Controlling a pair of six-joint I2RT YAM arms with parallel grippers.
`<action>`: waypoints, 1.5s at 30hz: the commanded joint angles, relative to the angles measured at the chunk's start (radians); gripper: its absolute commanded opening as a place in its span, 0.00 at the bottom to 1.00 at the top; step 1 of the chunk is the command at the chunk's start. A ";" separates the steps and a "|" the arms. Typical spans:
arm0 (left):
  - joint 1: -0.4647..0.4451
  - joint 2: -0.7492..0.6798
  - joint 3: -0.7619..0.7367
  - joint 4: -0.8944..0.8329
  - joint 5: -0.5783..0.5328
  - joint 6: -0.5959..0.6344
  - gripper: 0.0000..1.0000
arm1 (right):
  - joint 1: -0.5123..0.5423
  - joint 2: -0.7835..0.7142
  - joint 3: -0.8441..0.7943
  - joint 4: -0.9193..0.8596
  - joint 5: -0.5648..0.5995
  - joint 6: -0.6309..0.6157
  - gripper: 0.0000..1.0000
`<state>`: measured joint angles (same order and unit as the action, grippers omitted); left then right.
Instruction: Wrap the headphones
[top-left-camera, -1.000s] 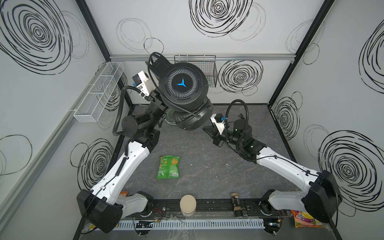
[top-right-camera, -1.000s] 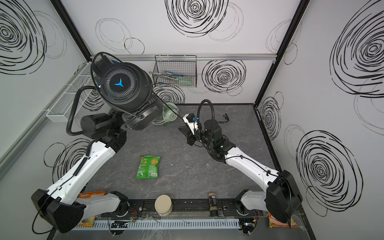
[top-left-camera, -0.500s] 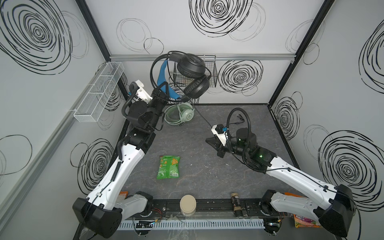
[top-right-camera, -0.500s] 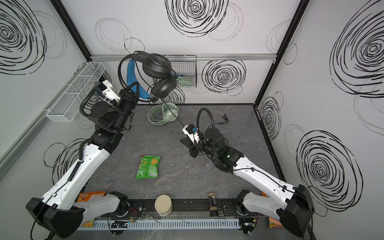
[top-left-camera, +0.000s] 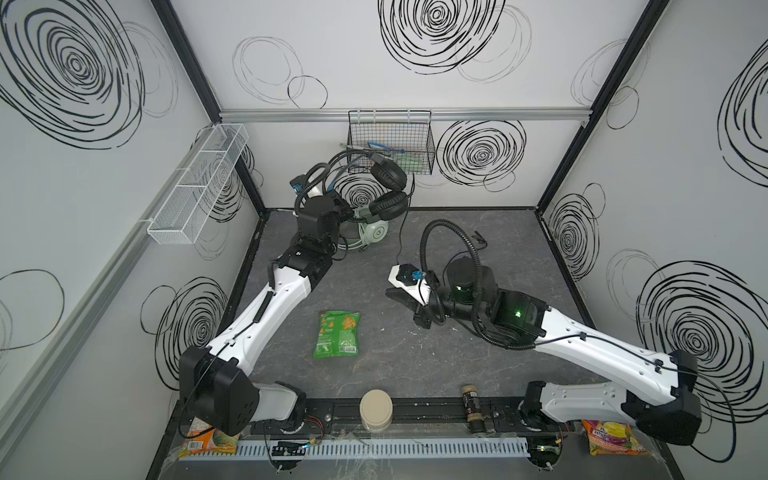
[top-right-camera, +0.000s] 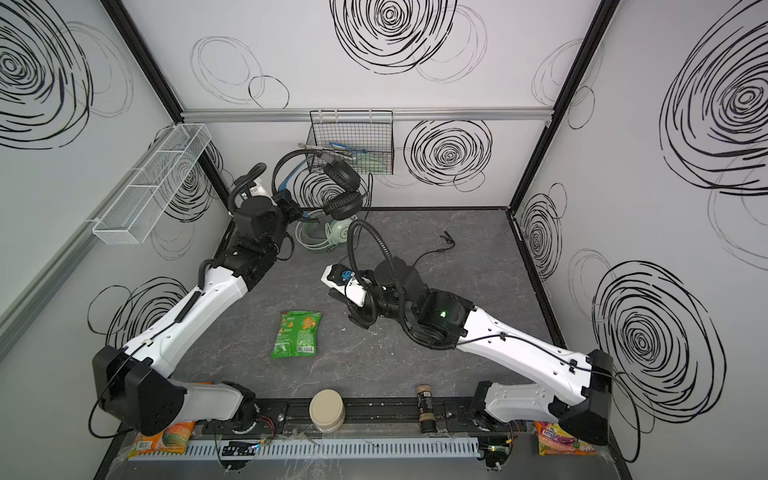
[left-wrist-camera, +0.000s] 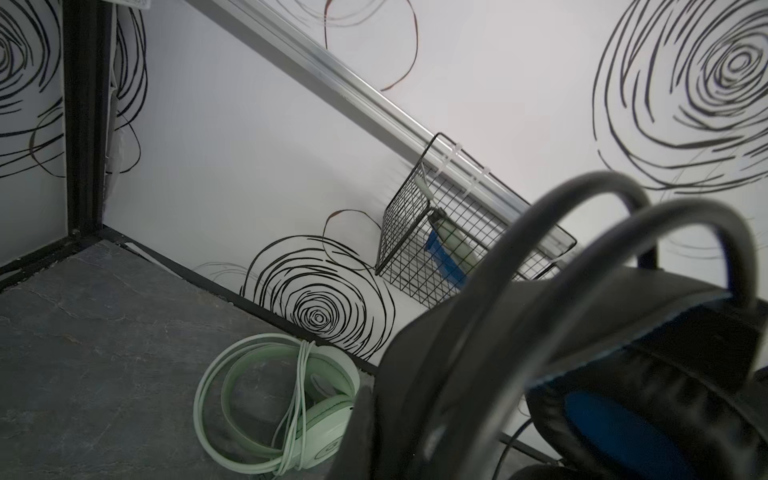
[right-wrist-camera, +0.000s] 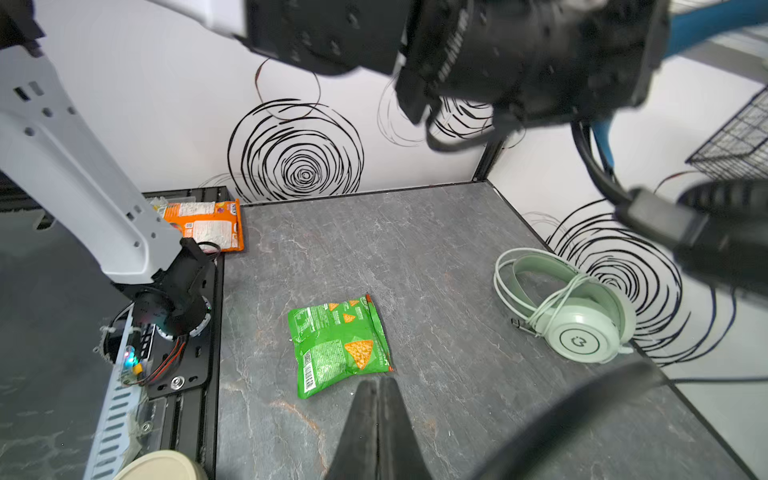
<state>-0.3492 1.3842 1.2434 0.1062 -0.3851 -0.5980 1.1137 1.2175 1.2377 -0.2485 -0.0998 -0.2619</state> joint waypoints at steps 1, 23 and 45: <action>-0.017 -0.025 -0.011 0.111 0.040 0.039 0.00 | 0.006 0.010 0.112 -0.065 0.081 -0.068 0.00; 0.100 -0.273 -0.134 -0.103 0.082 0.155 0.00 | -0.363 -0.048 0.261 0.016 0.486 -0.303 0.00; -0.026 -0.217 -0.159 -0.489 0.534 0.211 0.00 | -0.254 0.234 0.868 0.241 0.301 -0.761 0.00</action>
<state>-0.3298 1.1648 1.0725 -0.3855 0.0765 -0.4187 0.8509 1.4464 2.0659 -0.0658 0.2340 -0.9298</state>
